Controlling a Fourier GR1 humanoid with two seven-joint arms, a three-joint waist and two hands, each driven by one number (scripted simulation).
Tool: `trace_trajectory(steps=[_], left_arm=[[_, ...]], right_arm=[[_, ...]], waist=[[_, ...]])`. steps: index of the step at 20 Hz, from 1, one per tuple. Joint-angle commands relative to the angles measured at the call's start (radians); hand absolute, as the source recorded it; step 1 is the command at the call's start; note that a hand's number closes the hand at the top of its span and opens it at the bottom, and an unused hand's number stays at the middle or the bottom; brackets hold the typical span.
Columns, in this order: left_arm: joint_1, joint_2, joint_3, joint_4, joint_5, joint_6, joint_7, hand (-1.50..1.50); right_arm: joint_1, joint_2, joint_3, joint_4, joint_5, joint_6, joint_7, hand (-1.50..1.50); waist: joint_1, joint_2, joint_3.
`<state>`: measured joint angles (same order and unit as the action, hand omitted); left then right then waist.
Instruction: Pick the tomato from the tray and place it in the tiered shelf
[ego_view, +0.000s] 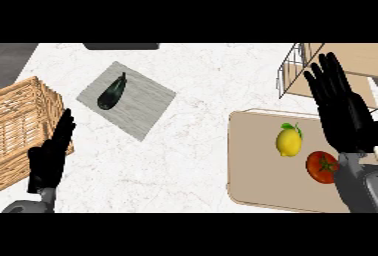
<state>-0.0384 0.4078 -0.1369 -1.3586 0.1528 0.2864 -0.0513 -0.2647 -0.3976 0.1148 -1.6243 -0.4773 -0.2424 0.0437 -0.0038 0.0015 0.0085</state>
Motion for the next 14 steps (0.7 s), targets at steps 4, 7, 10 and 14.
trace_trajectory(steps=[4, 7, 10, 14], left_arm=[[0.053, -0.013, 0.051, 0.051, 0.098, -0.036, 0.103, 0.00], [0.075, -0.051, 0.047, 0.047, 0.123, -0.024, 0.127, 0.00], [0.126, -0.069, 0.035, 0.037, 0.187, -0.092, 0.167, 0.00], [0.045, -0.059, 0.038, 0.022, 0.199, -0.101, 0.251, 0.00]], right_arm=[[0.194, -0.236, -0.162, -0.030, 0.220, -0.154, -0.043, 1.50], [0.366, -0.399, -0.195, 0.175, 0.385, -0.222, 0.066, 1.50], [0.496, -0.327, -0.311, 0.140, 0.318, -0.332, 0.084, 1.50], [0.762, -0.267, -0.367, -0.085, 0.289, -0.297, -0.053, -1.50]], waist=[[-0.090, -0.016, -0.013], [-0.176, 0.027, -0.034], [-0.119, -0.014, -0.012], [-0.076, -0.013, -0.010]])
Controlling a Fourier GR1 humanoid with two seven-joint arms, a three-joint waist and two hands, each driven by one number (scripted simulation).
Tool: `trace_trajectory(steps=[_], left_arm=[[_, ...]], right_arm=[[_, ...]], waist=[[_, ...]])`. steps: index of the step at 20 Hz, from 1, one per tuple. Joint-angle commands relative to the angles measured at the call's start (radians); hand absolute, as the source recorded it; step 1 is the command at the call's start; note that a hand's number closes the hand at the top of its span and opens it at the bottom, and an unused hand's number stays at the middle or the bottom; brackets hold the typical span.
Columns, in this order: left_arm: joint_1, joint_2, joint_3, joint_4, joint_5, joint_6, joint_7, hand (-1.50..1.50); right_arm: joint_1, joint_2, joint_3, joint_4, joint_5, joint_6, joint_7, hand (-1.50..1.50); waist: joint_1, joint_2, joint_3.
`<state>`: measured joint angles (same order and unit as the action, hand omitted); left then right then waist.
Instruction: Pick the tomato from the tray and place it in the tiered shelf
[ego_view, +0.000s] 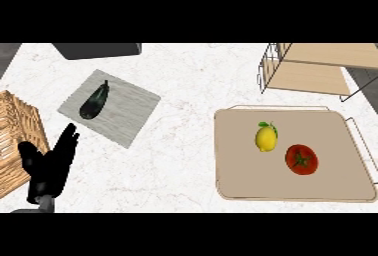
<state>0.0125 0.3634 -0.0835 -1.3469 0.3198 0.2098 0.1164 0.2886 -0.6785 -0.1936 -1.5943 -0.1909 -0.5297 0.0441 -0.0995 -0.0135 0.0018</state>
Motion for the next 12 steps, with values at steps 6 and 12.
trace_trajectory(steps=[6, 12], left_arm=[[-0.022, -0.009, -0.011, 0.015, 0.033, -0.049, 0.097, 0.00], [-0.026, -0.041, -0.053, 0.012, -0.001, -0.064, 0.085, 0.00]], right_arm=[[0.454, -0.015, -0.070, -0.426, -0.035, 0.151, -0.006, -1.50], [0.493, -0.095, -0.052, -0.630, 0.039, 0.160, 0.269, -1.50]], waist=[[0.050, 0.008, -0.005], [0.091, 0.015, -0.004]])
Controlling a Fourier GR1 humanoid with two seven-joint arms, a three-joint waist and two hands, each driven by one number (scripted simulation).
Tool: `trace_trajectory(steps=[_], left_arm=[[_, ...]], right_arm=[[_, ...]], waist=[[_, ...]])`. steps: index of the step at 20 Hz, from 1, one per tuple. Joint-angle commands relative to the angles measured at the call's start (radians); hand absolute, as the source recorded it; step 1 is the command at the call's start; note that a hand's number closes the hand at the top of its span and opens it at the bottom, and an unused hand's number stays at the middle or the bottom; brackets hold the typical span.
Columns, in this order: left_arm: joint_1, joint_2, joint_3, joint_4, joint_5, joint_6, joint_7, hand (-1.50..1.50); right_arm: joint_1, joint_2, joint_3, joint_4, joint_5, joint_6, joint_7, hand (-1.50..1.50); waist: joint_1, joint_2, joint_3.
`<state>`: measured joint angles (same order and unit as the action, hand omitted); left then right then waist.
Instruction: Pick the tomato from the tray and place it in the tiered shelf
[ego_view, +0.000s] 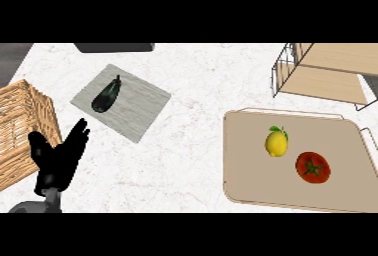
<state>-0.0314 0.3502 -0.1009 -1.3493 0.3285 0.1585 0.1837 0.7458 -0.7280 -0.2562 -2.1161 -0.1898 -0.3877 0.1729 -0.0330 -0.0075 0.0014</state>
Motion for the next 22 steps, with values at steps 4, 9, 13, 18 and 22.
trace_trajectory(steps=[4, 9, 13, 18, 22], left_arm=[[0.016, -0.030, -0.027, 0.026, -0.022, -0.015, -0.006, 0.00], [-0.042, -0.043, -0.039, 0.001, -0.040, 0.017, 0.065, 0.00], [-0.051, -0.016, -0.023, 0.045, -0.030, -0.040, 0.053, 0.00], [-0.006, -0.017, -0.027, -0.024, -0.029, -0.038, 0.077, 0.00], [-0.052, -0.065, -0.028, 0.058, -0.040, -0.038, 0.024, 0.00]], right_arm=[[0.036, -0.104, 0.049, -0.265, 0.153, -0.054, 0.441, -1.50], [-0.107, -0.197, 0.080, -0.280, 0.282, -0.101, 0.780, -1.50], [-0.277, -0.298, 0.114, -0.179, 0.314, -0.055, 0.972, -1.50], [-0.404, -0.280, 0.238, -0.120, 0.343, 0.005, 1.097, -1.50], [-0.532, -0.240, 0.386, -0.009, 0.413, 0.027, 1.121, -1.50]], waist=[[0.043, 0.014, -0.006], [0.061, 0.018, -0.004], [0.078, 0.021, -0.004], [0.075, 0.014, -0.003], [0.082, 0.021, -0.003]])
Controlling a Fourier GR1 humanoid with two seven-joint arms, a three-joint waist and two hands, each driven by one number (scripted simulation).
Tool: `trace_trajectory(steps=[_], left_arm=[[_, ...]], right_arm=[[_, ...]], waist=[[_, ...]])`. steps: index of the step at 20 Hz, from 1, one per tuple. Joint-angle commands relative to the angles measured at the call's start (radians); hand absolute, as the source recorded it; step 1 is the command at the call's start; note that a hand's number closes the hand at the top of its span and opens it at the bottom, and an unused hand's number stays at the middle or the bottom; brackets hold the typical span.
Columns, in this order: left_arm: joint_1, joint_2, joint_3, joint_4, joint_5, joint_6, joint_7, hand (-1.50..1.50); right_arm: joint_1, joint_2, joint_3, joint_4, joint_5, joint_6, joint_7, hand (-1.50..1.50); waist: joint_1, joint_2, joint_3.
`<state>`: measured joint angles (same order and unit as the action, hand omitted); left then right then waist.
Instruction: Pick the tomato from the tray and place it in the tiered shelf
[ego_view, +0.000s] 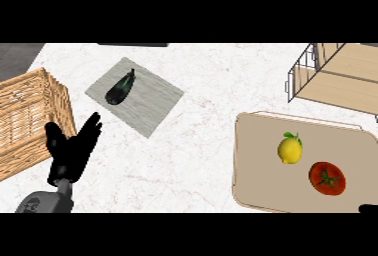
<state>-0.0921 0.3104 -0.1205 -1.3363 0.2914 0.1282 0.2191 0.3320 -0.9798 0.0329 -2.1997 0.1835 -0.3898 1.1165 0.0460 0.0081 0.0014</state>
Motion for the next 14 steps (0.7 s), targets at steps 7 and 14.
trace_trajectory(steps=[7, 14], left_arm=[[0.011, 0.017, 0.032, 0.013, 0.010, -0.014, 0.046, 0.00], [0.040, -0.008, 0.025, -0.001, -0.001, -0.015, 0.034, 0.00]], right_arm=[[-0.190, 0.119, 0.224, 0.117, 0.178, 0.053, 0.301, -1.50], [-0.324, 0.228, 0.281, 0.247, 0.300, 0.113, 0.332, -1.50]], waist=[[-0.021, -0.004, -0.004], [-0.024, -0.005, -0.003]])
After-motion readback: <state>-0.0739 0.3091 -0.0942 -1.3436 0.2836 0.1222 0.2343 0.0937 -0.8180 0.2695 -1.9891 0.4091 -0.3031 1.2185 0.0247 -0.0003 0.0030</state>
